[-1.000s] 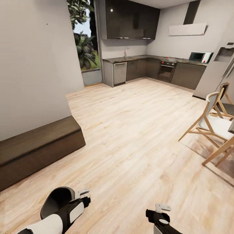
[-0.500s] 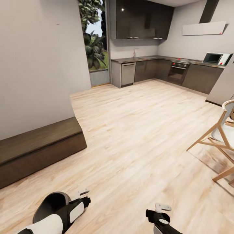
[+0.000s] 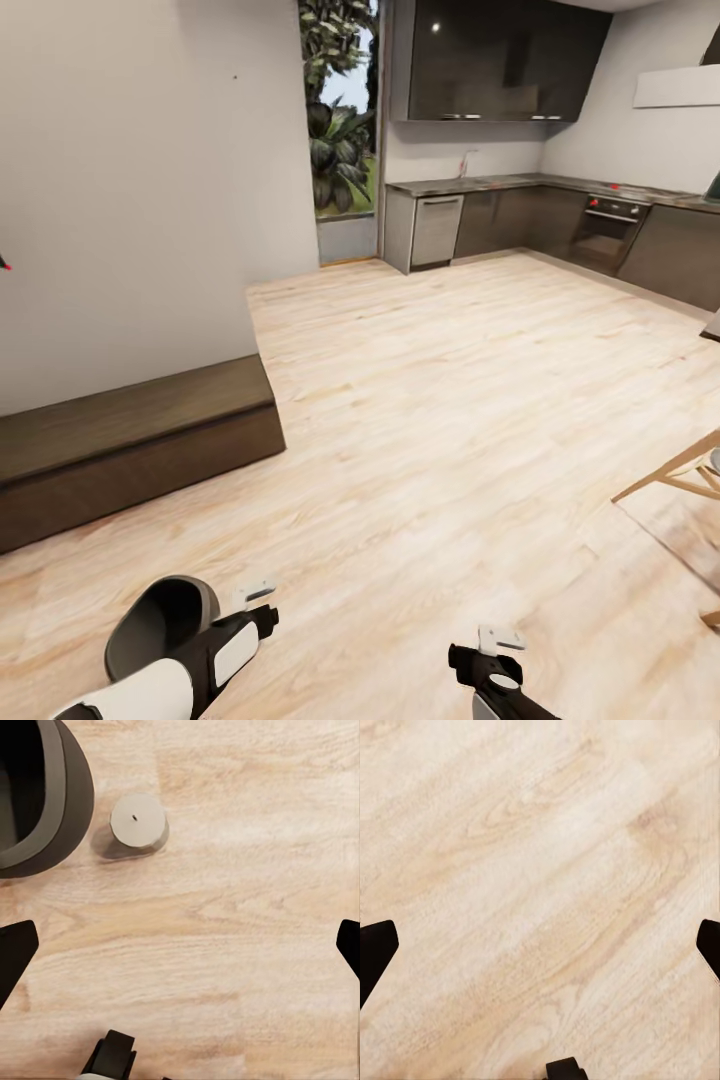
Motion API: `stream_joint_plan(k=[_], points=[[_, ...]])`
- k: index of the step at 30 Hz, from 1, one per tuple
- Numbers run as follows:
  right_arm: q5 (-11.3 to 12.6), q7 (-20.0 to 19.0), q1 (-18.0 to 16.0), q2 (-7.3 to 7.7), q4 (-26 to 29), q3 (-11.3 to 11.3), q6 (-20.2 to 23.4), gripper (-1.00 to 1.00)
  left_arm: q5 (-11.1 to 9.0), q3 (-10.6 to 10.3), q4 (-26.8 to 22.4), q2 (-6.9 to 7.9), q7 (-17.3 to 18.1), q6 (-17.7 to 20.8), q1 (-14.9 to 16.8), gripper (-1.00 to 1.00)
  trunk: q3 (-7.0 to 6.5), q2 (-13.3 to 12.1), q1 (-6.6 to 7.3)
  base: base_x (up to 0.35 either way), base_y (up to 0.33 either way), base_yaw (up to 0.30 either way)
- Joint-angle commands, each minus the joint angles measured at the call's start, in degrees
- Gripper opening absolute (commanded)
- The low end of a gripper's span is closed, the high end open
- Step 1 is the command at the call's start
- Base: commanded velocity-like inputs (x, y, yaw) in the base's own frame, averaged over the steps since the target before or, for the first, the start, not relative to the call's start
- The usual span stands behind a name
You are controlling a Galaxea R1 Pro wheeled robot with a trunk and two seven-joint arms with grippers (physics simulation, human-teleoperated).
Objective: Place each of the two pumpkins and all three candles from the living room inside a cabinet in the living room (use any cabinet), then make sure every cabinet is closed, and position the cauldron so it is next to a table in the living room.
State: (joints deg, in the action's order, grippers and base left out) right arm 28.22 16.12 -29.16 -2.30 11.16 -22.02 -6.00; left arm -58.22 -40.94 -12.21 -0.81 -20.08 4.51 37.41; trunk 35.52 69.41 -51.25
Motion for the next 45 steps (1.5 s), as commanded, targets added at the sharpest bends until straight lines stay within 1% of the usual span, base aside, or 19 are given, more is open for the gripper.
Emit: stream_joint_plan(k=[1, 12, 39, 45], points=[[0.61, 0.23, -0.02, 0.02, 0.0, -0.48, -0.24, 1.0, -0.2, -0.42, -0.09, 0.02, -0.4, 0.23, 0.04, 1.0, 0.05, 0.03, -0.01, 0.082, -0.178, 0.292], [0.61, 0.23, -0.02, 0.02, 0.0, -0.48, -0.24, 1.0, -0.23, -0.42, -0.09, 0.02, -0.4, 0.24, 0.05, 1.0, 0.05, 0.03, -0.01, 0.016, -0.148, 0.292], [0.61, 0.23, -0.02, 0.02, 0.0, -0.48, -0.24, 1.0, -0.22, -0.37, -0.09, 0.1, -0.4, 0.23, 0.0, 1.0, 0.05, 0.03, -0.01, 0.0, -0.004, 0.293], [0.61, 0.24, -0.02, 0.02, 0.0, -0.48, -0.24, 1.0, -0.11, -0.45, -0.09, 0.1, -0.4, 0.23, -1.03, 1.0, 0.05, 0.03, -0.01, 0.0, 0.0, 0.293]])
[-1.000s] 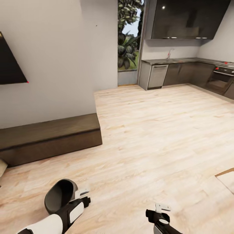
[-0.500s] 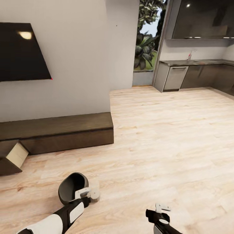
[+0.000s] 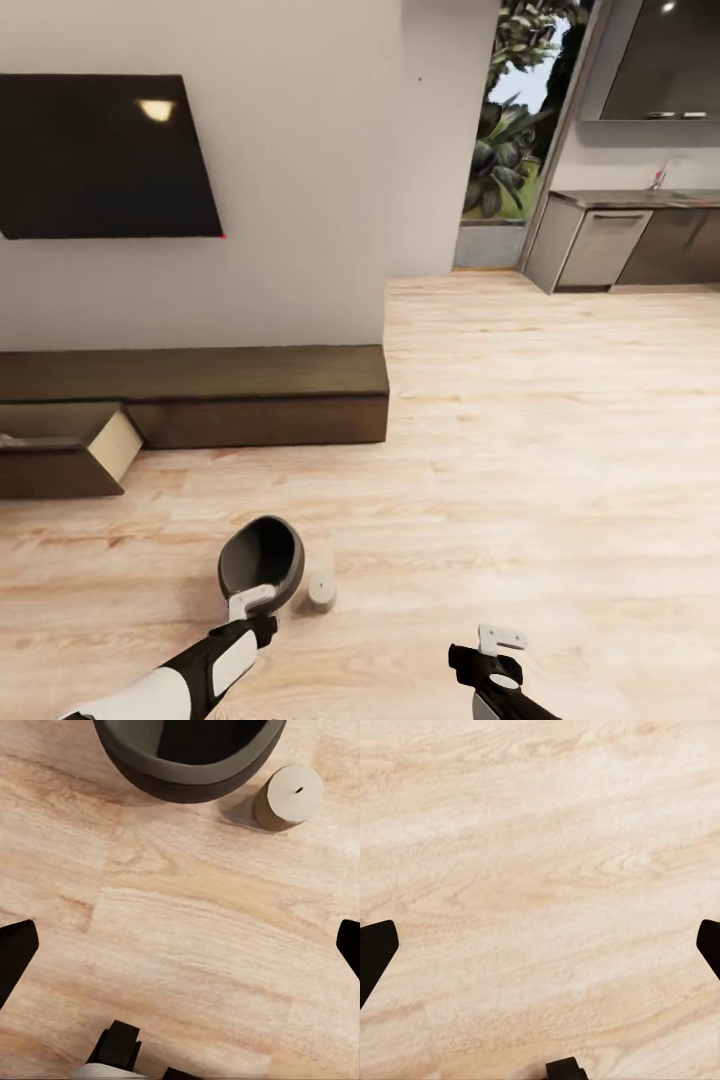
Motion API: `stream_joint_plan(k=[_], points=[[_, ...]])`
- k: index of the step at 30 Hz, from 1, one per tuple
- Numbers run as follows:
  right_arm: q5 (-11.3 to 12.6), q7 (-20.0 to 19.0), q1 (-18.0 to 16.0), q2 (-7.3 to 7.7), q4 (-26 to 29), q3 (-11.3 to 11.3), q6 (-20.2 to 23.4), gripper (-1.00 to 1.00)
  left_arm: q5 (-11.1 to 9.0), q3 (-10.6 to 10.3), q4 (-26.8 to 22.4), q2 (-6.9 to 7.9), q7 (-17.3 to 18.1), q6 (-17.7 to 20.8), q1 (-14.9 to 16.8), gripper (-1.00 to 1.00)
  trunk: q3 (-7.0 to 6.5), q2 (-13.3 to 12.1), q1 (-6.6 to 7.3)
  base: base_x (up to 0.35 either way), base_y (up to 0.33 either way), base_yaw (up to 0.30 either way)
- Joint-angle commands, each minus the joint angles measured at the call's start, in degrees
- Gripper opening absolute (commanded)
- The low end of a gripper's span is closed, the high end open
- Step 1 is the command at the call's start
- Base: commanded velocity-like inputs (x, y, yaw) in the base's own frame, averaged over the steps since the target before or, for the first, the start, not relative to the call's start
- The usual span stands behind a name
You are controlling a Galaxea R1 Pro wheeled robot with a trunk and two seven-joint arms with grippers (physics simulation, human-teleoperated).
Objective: Place each of the two pumpkins and all three candles from the living room inside a cabinet in the living room (use any cabinet), then make sure every cabinet is closed, and position the cauldron so it is next to a table in the living room.
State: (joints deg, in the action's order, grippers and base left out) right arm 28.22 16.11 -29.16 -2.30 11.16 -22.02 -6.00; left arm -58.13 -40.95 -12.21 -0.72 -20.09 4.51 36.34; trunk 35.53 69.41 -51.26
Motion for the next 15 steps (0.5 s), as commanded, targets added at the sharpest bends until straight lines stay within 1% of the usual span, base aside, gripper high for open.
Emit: stream_joint_plan(k=[1, 4, 7, 9, 13, 15], points=[[0.61, 0.28, -0.02, 0.02, 0.0, -0.48, -0.24, 1.0, -0.18, -0.44, -0.1, 0.02, -0.39, 0.24, -0.11, 1.0, 0.05, 0.03, 0.0, 0.0, 0.0, 0.293], [0.61, 0.29, -0.02, 0.02, 0.0, -0.48, -0.24, 1.0, -0.13, -0.99, -0.1, 0.02, -0.39, 0.24, -0.44, 1.0, 0.05, 0.03, 0.0, 0.0, 0.0, 0.293], [0.61, 0.29, -0.02, 0.02, 0.0, -0.48, -0.24, 1.0, -0.1, -2.77, -0.1, -0.02, -0.39, 0.24, -0.54, 1.0, 0.05, 0.03, 0.0, 0.0, 0.0, 0.292], [0.61, 0.28, -0.02, 0.06, 0.0, -0.48, -0.24, 1.0, -0.12, -3.46, -0.1, -0.05, -0.39, 0.06, -0.55, 1.0, 0.05, 0.03, 0.0, 0.0, 0.0, 0.293], [0.61, 0.25, -0.02, 0.04, 0.0, -0.48, -0.24, 1.0, -0.2, -3.83, -0.1, -0.07, -0.39, -2.77, -0.57, 1.0, 0.05, 0.03, 0.0, 0.0, 0.0, 0.293], [0.61, 0.24, -0.02, 0.03, 0.0, -0.48, -0.24, 1.0, -0.22, -3.9, -0.1, -0.07, -0.39, -3.55, -0.57, 1.0, 0.05, 0.03, 0.0, 0.0, 0.0, 0.293]])
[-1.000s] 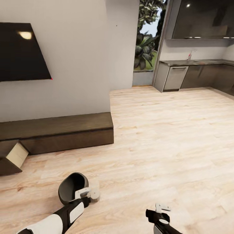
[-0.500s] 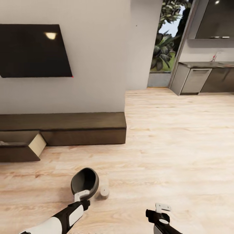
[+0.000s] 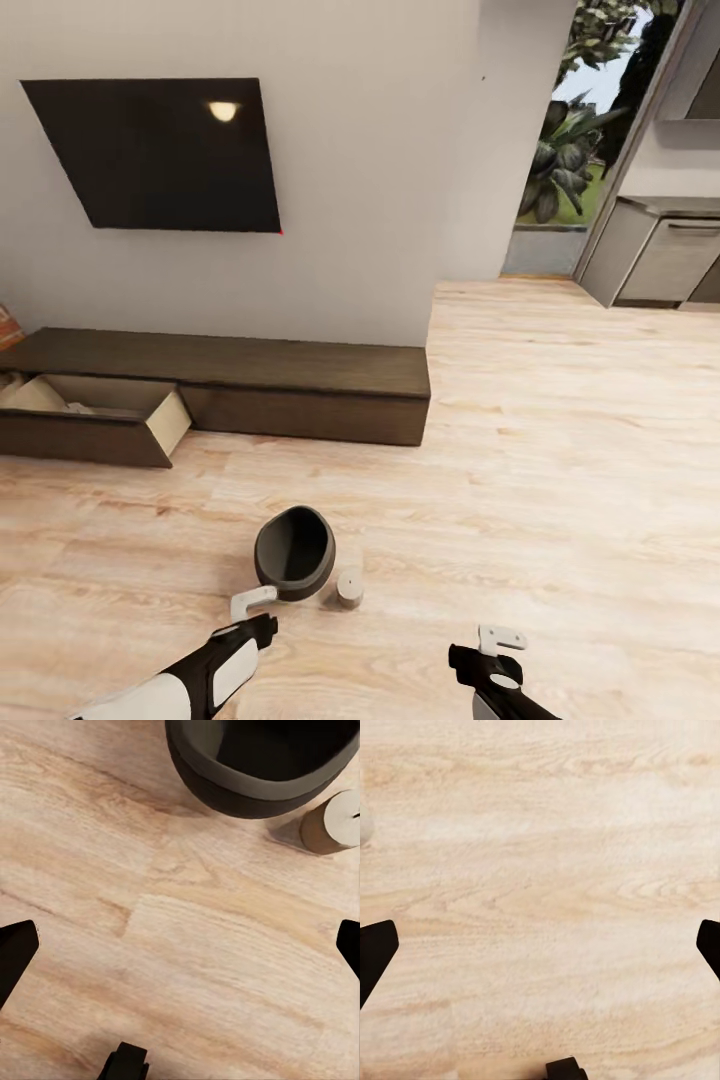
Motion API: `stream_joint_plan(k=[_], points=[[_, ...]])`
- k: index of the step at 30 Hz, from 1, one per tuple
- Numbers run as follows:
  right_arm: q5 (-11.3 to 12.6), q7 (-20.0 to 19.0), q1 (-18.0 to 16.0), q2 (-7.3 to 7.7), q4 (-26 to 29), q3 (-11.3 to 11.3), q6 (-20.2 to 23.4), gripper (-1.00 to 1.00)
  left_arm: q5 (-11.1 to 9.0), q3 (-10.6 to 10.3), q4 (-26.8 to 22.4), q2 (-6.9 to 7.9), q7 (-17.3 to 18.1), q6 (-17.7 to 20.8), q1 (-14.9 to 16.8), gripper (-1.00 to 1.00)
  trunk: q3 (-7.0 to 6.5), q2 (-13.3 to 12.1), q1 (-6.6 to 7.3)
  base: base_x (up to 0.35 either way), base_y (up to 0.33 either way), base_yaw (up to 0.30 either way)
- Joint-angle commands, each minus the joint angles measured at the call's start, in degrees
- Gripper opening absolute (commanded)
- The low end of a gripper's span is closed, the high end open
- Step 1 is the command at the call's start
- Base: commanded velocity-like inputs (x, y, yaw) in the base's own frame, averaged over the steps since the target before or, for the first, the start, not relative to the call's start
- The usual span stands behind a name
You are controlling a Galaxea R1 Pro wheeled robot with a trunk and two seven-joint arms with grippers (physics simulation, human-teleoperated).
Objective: Place each of the two pumpkins and all three candles from the living room inside a cabinet in the living room (use any cabinet), then make sure every cabinet is closed, and position the cauldron so it is next to a table in the living room.
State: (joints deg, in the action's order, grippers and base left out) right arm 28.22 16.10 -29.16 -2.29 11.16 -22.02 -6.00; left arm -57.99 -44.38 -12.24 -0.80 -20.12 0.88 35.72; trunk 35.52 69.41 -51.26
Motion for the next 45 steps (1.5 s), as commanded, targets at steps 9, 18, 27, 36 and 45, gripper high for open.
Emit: stream_joint_plan(k=[9, 18, 27, 36, 45], points=[[0.61, 0.25, -0.02, 0.02, 0.0, -0.48, -0.25, 1.0, 1.83, -2.37, -0.07, -0.12, -0.29, -0.56, -1.06, 1.0, 0.05, 0.03, 0.0, 0.0, 0.0, 0.293], [0.61, 0.25, -0.02, 0.03, 0.0, -0.48, -0.25, 1.0, 3.12, -3.23, -0.43, -0.82, -0.3, -1.65, -2.09, 1.0, 0.05, 0.03, 0.0, 0.0, 0.0, 0.293], [0.61, 0.13, -0.02, 0.03, 0.0, -0.48, -0.25, 1.0, 3.15, -3.37, -0.94, -1.06, -0.36, -1.57, -2.14, 1.0, 0.05, 0.03, 0.0, 0.001, -0.001, 0.292], [0.61, -0.21, -0.02, 0.07, 0.01, -0.46, -0.25, 1.0, 3.24, -3.35, -0.95, -1.21, -0.38, -1.49, -2.14, 1.0, 0.05, 0.03, 0.0, 0.105, -0.209, 0.292], [0.62, -0.34, 0.04, 0.17, -0.1, -0.48, -0.63, 1.0, 3.24, -3.35, -0.95, -1.22, -0.45, -1.58, -2.14, 1.0, 0.05, 0.03, 0.0, 0.227, -0.239, 0.287]])
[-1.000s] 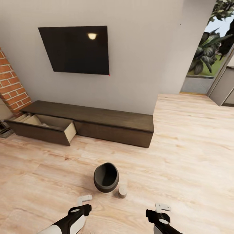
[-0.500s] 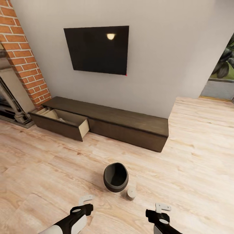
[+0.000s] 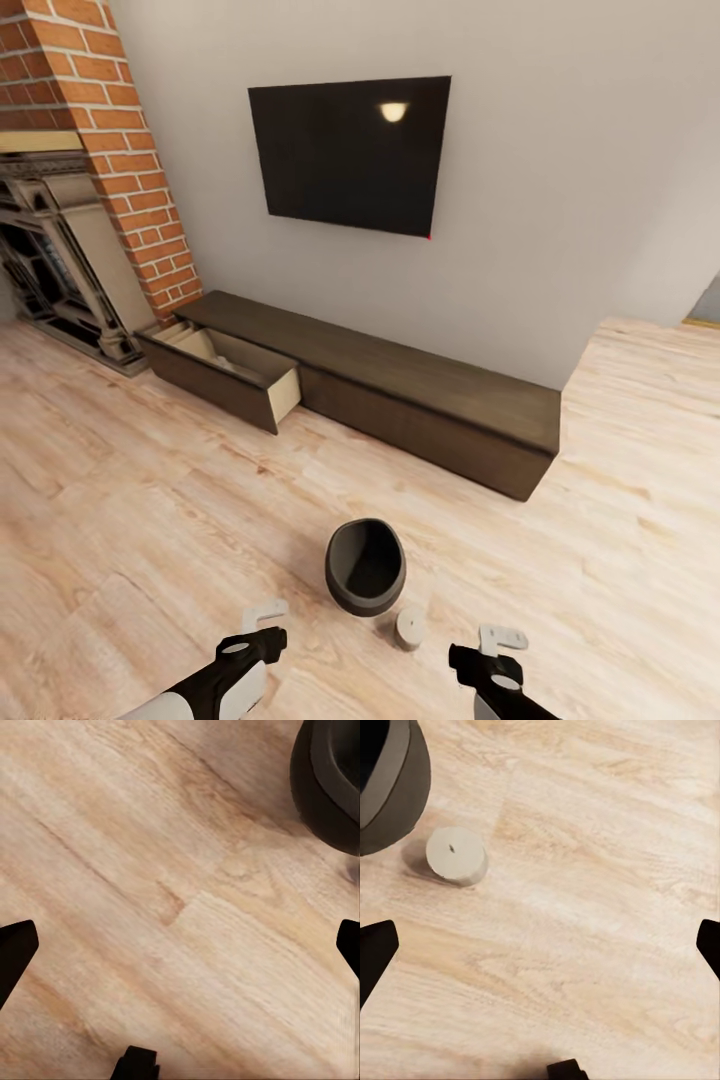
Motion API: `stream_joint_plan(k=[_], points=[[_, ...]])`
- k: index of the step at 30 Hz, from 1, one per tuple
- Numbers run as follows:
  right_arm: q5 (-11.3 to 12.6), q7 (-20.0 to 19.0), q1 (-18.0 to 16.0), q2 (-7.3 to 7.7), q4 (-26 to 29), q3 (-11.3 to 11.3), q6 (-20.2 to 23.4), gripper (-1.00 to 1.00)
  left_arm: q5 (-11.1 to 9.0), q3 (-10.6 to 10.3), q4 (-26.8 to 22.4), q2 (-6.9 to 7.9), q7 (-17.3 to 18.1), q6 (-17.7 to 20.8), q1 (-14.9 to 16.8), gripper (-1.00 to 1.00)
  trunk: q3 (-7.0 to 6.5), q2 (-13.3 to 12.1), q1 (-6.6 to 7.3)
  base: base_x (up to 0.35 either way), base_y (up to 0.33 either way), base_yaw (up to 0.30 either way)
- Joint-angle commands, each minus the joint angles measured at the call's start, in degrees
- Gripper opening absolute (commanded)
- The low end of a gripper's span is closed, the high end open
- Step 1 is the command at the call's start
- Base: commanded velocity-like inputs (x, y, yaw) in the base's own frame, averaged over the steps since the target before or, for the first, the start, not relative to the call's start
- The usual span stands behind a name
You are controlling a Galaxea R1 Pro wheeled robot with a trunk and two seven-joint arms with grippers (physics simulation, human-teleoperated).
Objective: Place each of the two pumpkins and all three candles from the living room inside a cabinet in the living room (use any cabinet), then make sure every cabinet is closed, and position the cauldron so it is next to a table in the living room.
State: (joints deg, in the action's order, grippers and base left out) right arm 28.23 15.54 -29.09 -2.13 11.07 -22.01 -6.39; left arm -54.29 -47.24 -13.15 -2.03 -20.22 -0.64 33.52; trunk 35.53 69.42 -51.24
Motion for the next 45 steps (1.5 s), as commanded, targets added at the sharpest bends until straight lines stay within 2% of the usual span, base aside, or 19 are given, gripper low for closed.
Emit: stream_joint_plan(k=[1, 5, 16, 45], points=[[0.61, 0.22, -0.02, 0.02, -0.16, -0.49, -0.37, 1.0, -0.46, -0.49, -0.04, 0.01, -0.34, -0.08, 0.05, 1.0, 0.05, 0.03, -0.02, 0.212, -0.248, 0.191], [0.52, 0.2, 0.0, -0.13, -1.92, -0.51, -1.05, 1.0, -0.46, -0.49, -0.04, 0.01, -0.34, -0.15, 0.05, 1.0, 0.05, 0.03, -0.02, 0.151, -0.275, 0.061], [0.53, 0.47, 0.0, -0.15, -2.04, -0.49, -1.03, 1.0, -0.5, -0.57, -0.04, -0.08, -0.34, -0.13, 0.05, 1.0, 0.05, 0.03, -0.02, 0.179, -0.247, -0.004], [0.51, 0.66, 0.0, -0.15, -1.93, -0.49, -1.08, 1.0, -0.49, -0.49, -0.04, -0.06, -0.26, -0.16, 0.05, 1.0, 0.05, 0.03, -0.02, 0.014, -0.302, 0.0]])
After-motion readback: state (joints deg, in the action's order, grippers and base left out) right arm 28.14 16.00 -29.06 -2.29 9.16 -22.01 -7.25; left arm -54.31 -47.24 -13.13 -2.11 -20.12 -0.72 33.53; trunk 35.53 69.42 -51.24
